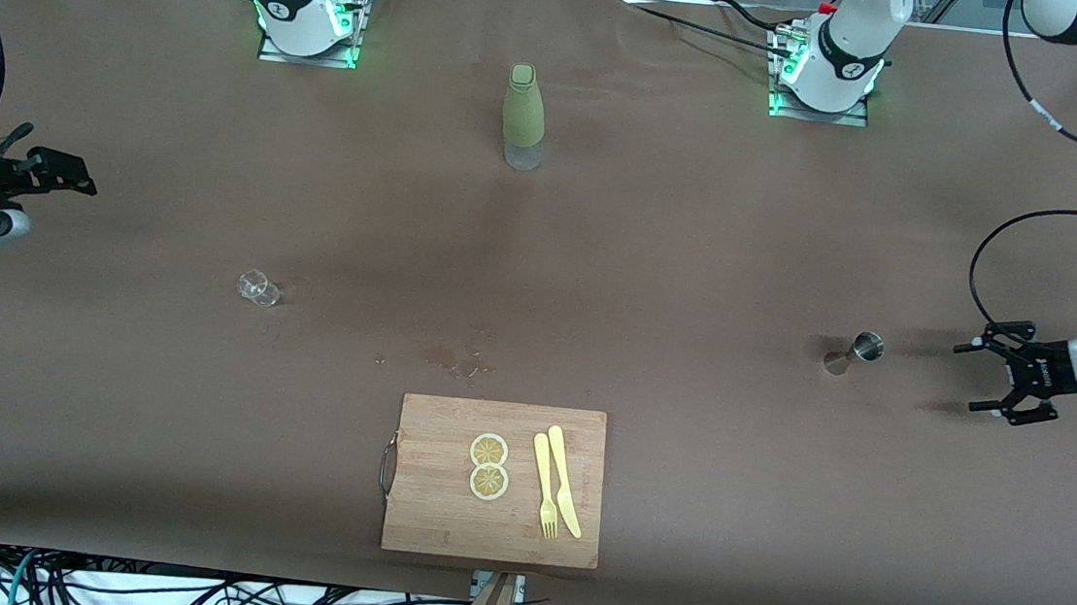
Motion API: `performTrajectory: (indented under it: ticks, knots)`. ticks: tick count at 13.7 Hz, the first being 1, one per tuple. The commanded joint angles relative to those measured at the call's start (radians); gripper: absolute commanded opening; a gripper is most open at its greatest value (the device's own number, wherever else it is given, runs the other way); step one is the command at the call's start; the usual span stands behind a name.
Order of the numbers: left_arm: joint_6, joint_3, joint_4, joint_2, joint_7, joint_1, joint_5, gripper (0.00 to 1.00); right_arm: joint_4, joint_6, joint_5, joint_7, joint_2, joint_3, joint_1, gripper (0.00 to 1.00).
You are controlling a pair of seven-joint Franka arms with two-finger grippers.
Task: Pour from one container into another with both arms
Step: 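Lower the right gripper to the glass cup while the left gripper reaches the jigger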
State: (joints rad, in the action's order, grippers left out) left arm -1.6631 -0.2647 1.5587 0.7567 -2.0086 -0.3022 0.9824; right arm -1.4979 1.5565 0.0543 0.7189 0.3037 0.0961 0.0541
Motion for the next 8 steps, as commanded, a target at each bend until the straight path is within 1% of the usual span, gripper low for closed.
performTrajectory:
  ticks: [1,3,5,7,8]
  knots:
    - [0.057,0.007,-0.035,0.067,-0.161,-0.011,0.082,1.00,-0.019,0.057,0.148,0.256,0.060,-0.006,0.062,1.00]
    - [0.103,0.018,-0.031,0.102,-0.252,-0.011,0.120,1.00,-0.037,0.088,0.302,0.476,0.136,-0.006,0.111,1.00]
    - [0.118,0.039,-0.026,0.134,-0.341,-0.009,0.142,1.00,-0.038,0.105,0.444,0.705,0.224,-0.006,0.148,1.00]
    - [0.128,0.050,-0.026,0.161,-0.422,-0.003,0.160,1.00,-0.038,0.100,0.545,0.899,0.293,-0.006,0.167,1.00]
    - [0.134,0.053,-0.026,0.171,-0.446,0.001,0.160,1.00,-0.039,0.094,0.577,0.971,0.322,-0.006,0.170,1.00]
